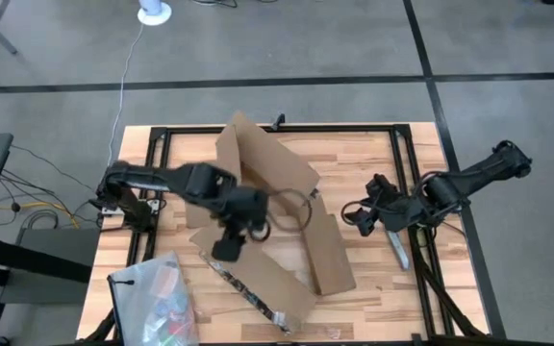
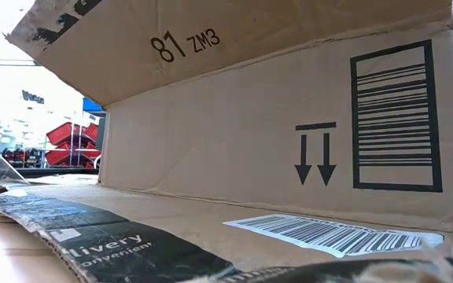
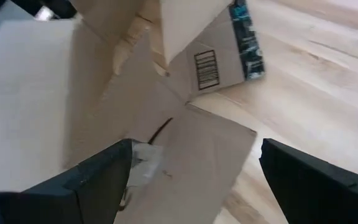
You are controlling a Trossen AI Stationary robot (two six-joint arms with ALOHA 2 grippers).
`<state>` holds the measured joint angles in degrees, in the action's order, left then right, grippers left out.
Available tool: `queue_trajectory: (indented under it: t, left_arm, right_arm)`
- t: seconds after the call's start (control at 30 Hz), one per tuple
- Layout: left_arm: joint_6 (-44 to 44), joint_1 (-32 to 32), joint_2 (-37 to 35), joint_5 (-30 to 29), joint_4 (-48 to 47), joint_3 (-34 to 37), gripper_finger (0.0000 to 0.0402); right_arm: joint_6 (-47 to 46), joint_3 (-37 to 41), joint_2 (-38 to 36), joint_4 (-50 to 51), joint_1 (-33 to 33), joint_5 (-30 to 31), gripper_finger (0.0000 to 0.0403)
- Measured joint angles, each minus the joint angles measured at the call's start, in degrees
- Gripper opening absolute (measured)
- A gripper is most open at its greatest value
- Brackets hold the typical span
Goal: Unpack boxes
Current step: Break down the box until it is fully flat
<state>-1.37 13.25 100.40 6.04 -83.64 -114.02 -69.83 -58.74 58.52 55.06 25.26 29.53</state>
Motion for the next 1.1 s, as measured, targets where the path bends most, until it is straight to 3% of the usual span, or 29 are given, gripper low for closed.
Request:
queue_trajectory:
  t: [0.13,0.3,0.43,0.63,0.93,1.1]
  left_arm:
    - [-2.87,6.51,-0.57,0.13,-6.84,-0.03,0.0168]
    - [-7.56,14.65,-1.78,0.07,-3.78,2.54,0.0168]
    - [-10.31,18.51,-1.7,-5.61,-4.08,7.71,0.0168]
    - [-12.39,18.34,-1.66,-19.77,2.36,16.91,0.0168]
    - [-11.92,16.9,-1.66,-19.72,16.57,26.63,0.0168]
    - [-2.77,14.14,-1.66,-22.25,18.91,27.46,0.0168]
  right_arm:
    - [0.23,0.0,0.04,2.23,-0.28,0.0,0.0333]
    - [2.4,0.0,0.06,2.33,-0.31,0.29,0.0333]
    - [2.91,0.0,0.08,2.35,-0.68,0.33,0.0333]
    - [2.98,0.0,0.08,2.32,-0.64,0.4,0.0333]
    - [1.87,0.02,0.08,2.34,3.06,0.21,0.0333]
    - [1.25,0.02,0.65,2.7,4.02,0.57,0.0333]
